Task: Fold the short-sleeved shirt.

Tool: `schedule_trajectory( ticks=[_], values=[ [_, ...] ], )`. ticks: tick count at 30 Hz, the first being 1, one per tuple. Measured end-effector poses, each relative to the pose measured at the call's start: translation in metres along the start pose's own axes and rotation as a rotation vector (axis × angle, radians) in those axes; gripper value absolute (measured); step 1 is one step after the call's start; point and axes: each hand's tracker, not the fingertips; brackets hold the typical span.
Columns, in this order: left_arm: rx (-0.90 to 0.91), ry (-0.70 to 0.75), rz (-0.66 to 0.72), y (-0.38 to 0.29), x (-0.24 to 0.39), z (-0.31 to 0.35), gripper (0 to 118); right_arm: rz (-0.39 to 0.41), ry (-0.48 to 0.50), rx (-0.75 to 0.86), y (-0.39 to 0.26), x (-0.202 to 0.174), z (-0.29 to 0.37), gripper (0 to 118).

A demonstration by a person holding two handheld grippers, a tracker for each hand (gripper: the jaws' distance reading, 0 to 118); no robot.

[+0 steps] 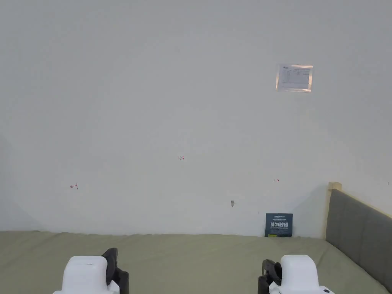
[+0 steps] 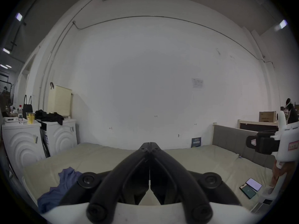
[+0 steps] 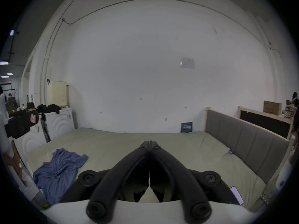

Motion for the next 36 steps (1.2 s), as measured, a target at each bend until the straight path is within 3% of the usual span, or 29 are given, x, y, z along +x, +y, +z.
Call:
schedule_trajectory(
  ticks=[2,5,18,22,30,36],
  values=[
    [0.003,0.012,-0.023,-0.001,0.005,-0.003,0,0.029,-0.038,0.010,-0.003,-0.003,0.000,0],
    [0.000,0.005,-0.002,-0.001,0.005,-0.003,0,-0.001,-0.015,0.000,-0.003,0.001,0.000,0],
    [0.003,0.059,-0.027,-0.001,-0.013,0.010,0,0.028,0.029,-0.004,0.000,-0.019,-0.001,0],
    [-0.002,0.138,-0.043,-0.001,-0.043,0.028,0,0.039,0.115,-0.008,-0.002,-0.054,-0.008,0],
    [-0.024,0.370,-0.106,0.003,-0.125,0.092,0,0.073,0.359,-0.013,-0.008,-0.162,-0.014,0],
    [-0.046,0.476,-0.097,0.001,-0.162,0.130,0,0.116,0.470,-0.016,-0.016,-0.215,-0.003,0]
  ],
)
